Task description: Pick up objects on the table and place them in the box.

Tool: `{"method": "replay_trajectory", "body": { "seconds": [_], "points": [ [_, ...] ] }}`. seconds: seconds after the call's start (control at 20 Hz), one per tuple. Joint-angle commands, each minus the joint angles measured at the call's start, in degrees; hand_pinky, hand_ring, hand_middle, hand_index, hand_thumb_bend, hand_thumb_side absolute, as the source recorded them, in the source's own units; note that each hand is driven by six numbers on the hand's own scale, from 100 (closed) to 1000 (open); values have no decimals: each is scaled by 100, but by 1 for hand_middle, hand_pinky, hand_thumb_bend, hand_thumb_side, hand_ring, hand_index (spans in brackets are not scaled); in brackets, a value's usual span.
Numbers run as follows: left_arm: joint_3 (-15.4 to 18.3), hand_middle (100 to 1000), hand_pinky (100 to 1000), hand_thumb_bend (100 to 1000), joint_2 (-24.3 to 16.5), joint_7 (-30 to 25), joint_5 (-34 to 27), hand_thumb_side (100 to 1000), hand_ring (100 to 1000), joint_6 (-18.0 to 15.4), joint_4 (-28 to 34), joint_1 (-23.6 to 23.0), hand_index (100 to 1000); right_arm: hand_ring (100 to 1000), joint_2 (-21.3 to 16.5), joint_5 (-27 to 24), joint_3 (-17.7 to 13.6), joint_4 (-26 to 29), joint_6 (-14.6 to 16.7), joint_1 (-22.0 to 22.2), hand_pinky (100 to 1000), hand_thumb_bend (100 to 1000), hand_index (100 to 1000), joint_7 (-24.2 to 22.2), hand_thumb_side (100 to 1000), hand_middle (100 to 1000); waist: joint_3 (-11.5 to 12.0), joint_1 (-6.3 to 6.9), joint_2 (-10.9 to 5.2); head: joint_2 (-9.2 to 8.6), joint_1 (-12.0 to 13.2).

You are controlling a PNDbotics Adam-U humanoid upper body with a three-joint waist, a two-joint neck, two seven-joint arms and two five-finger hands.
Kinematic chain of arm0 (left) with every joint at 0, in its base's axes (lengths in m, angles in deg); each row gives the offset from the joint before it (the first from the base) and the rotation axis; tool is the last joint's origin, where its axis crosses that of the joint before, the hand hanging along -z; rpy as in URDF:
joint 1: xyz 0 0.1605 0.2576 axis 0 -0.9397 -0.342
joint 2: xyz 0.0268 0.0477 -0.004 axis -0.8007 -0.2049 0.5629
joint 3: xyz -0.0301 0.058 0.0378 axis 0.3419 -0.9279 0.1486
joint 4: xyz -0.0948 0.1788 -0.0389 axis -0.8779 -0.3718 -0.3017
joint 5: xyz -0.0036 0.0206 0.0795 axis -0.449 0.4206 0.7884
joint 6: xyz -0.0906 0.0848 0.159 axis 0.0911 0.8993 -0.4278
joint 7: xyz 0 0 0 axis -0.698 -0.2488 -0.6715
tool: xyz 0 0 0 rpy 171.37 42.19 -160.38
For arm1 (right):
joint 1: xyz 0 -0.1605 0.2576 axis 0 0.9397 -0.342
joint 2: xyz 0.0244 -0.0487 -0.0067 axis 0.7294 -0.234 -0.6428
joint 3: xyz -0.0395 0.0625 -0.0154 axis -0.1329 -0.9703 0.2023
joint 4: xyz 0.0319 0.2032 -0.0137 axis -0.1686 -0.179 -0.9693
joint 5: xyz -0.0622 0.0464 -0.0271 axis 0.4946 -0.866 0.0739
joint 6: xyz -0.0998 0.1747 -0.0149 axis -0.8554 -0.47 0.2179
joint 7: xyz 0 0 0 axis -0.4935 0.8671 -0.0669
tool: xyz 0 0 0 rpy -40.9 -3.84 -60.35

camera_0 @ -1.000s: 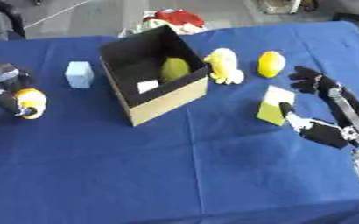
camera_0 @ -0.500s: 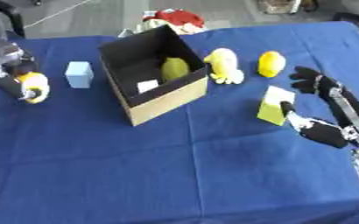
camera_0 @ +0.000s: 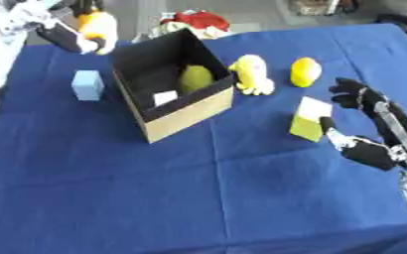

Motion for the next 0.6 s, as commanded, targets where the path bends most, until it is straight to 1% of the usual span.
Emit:
{"method": "replay_trajectory", "body": {
  "seconds": [0.05,0.1,0.15,0.25,0.3,0.35,0.45,0.6],
  "points": [
    [-96,606,721,648,278,163,339,296,626,-7,-226,194,807,811,-20,-35,7,64,25,-105,835,279,943,-23,283,819,-39,-66,-65,-18,81],
    [-104,643,737,708,355,239,448,347,657,-5,-327,191,838,811,-16,-39,9,65,26,-113,835,279,943,-27,283,819,-56,-72,-49,-32,86],
    [-110,670,748,744,403,310,530,388,676,-19,-410,181,852,811,-17,-43,6,64,25,-114,835,279,943,-28,283,819,-66,-76,-38,-40,85],
    [-97,738,772,846,422,412,585,497,726,-61,-501,155,876,810,-23,-46,-4,63,21,-105,835,279,943,-23,284,819,-69,-77,-27,-41,75],
    [-61,756,778,872,399,446,543,523,739,-66,-518,141,887,810,-27,-46,-11,63,18,-102,835,278,943,-18,284,819,-61,-74,-24,-38,64],
    [-19,770,783,892,362,457,460,545,746,-64,-517,128,892,810,-28,-44,-15,63,16,-101,835,277,943,-14,284,818,-51,-70,-23,-37,55],
    [88,778,780,898,259,423,207,563,748,-30,-462,110,893,810,-25,-46,-17,64,17,-100,835,276,943,-11,285,818,-27,-66,-24,-35,31],
    [277,779,779,870,2,398,-180,536,746,95,-232,105,885,810,-25,-42,-19,58,18,-95,835,272,943,-14,287,818,15,-64,-31,-37,11]
  ]
}}
